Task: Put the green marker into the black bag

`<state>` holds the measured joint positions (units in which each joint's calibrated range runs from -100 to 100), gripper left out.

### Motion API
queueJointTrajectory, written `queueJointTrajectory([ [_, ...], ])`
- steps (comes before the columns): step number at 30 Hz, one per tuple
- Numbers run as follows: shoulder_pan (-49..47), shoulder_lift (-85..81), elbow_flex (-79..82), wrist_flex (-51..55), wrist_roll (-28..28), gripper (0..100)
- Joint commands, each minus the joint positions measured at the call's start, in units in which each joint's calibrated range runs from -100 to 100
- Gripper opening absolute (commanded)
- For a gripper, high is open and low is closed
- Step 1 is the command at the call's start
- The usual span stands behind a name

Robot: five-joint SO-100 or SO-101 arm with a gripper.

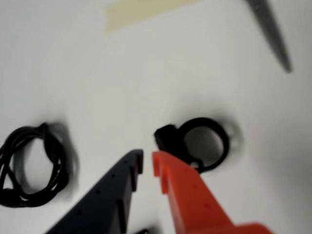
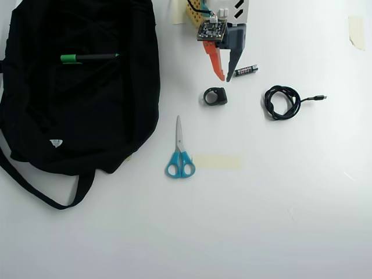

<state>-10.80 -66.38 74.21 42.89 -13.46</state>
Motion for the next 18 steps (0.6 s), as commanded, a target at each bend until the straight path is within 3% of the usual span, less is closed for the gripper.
queueJointTrajectory([
  [1,0.7,-3.3,2.5,-1.4,0.1,2],
  [18,7.3,-15.0,21.4,-1.2,6.2,3],
])
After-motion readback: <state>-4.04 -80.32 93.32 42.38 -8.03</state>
